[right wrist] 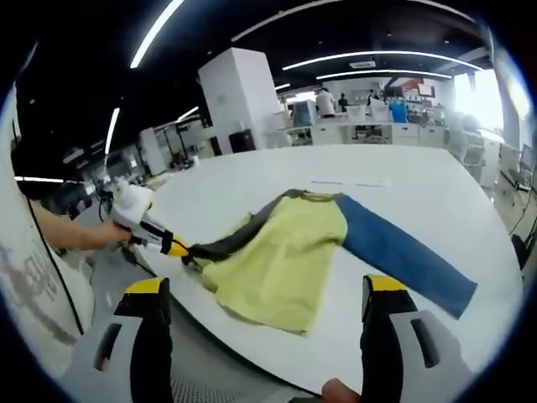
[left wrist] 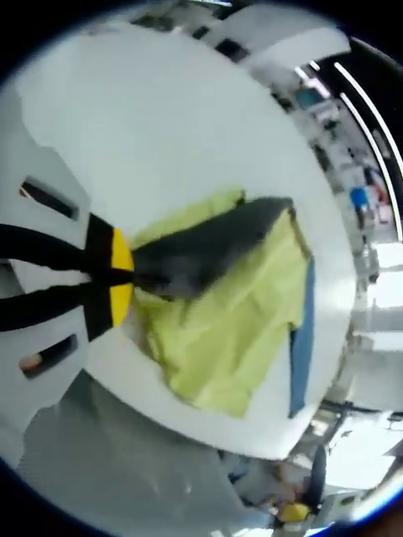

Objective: Fold the garment on the visible template until the final outline fits inside the template.

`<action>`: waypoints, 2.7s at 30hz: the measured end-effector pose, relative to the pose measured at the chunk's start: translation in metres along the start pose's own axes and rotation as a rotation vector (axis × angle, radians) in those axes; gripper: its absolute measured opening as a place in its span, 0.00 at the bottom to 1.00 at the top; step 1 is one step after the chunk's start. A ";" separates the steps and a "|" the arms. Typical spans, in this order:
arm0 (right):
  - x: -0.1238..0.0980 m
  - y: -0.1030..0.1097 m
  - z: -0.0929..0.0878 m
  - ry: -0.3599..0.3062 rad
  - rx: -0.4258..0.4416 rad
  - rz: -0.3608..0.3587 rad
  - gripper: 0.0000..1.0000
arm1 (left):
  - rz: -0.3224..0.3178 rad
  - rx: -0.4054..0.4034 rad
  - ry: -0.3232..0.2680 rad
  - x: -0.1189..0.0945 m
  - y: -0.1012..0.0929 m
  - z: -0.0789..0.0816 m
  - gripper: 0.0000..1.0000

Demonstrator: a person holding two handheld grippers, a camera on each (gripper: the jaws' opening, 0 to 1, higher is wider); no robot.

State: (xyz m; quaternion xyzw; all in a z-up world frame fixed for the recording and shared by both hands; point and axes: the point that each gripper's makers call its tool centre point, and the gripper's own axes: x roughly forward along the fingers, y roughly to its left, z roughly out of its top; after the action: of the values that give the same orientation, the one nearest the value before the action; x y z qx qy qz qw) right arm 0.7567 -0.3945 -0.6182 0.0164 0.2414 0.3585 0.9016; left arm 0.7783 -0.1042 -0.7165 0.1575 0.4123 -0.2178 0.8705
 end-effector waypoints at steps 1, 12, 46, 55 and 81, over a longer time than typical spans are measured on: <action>0.000 0.000 0.000 0.001 0.002 -0.002 0.94 | 0.018 0.009 -0.003 -0.003 0.008 0.001 0.00; 0.002 0.005 0.005 -0.024 0.019 0.015 0.94 | 0.202 0.036 -0.021 -0.036 0.099 0.006 0.00; 0.018 0.013 -0.001 0.027 0.033 0.037 0.93 | 0.619 -0.039 -0.078 -0.085 0.243 -0.001 0.00; 0.023 0.018 0.004 0.031 0.025 0.058 0.93 | 0.564 -0.318 0.089 -0.057 0.216 -0.088 0.86; 0.039 0.029 0.002 0.061 -0.025 0.119 0.93 | 0.075 -0.462 -0.303 -0.051 0.087 -0.005 0.99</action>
State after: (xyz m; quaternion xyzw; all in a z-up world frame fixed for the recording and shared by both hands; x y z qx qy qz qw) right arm 0.7631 -0.3477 -0.6273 0.0086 0.2631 0.4149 0.8710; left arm 0.7903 -0.0148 -0.6714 -0.0645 0.3102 -0.1064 0.9425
